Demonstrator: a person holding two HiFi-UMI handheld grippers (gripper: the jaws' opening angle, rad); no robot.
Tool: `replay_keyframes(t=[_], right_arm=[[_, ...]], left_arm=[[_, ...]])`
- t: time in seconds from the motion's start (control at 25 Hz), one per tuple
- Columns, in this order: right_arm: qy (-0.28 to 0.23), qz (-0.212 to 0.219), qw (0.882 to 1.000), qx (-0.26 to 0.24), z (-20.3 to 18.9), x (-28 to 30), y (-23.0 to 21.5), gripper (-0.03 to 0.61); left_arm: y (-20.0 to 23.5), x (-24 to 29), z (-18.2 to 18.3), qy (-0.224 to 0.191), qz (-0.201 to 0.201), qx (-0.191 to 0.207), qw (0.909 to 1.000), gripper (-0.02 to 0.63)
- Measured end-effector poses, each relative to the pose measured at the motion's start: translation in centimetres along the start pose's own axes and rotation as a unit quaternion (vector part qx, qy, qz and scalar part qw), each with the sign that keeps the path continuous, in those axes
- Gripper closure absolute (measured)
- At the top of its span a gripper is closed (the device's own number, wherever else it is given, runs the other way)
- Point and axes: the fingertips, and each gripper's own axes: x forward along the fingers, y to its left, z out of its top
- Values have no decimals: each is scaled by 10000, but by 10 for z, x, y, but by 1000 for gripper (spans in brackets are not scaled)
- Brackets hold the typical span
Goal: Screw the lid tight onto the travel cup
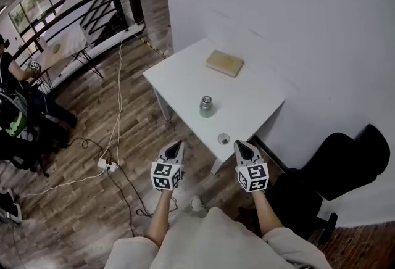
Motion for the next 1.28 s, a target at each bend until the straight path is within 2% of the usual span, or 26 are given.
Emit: replay_keyframes(t=[0.28, 0.72, 1.0, 1.28], right_arm=[[59, -189, 9998, -17, 12, 62, -14, 580], [311, -321, 9990, 13, 6, 102, -30, 580], [419, -197, 9989, 63, -6, 114, -46, 580], [503, 70, 9986, 165, -13, 141, -69, 580]], left_arm=[[45, 59, 17, -3, -270, 23, 9996, 606], [62, 106, 16, 185, -569, -8, 9982, 606], [58, 126, 3, 343, -552, -68, 9979, 606], [62, 149, -3, 493, -310, -133, 9982, 606]])
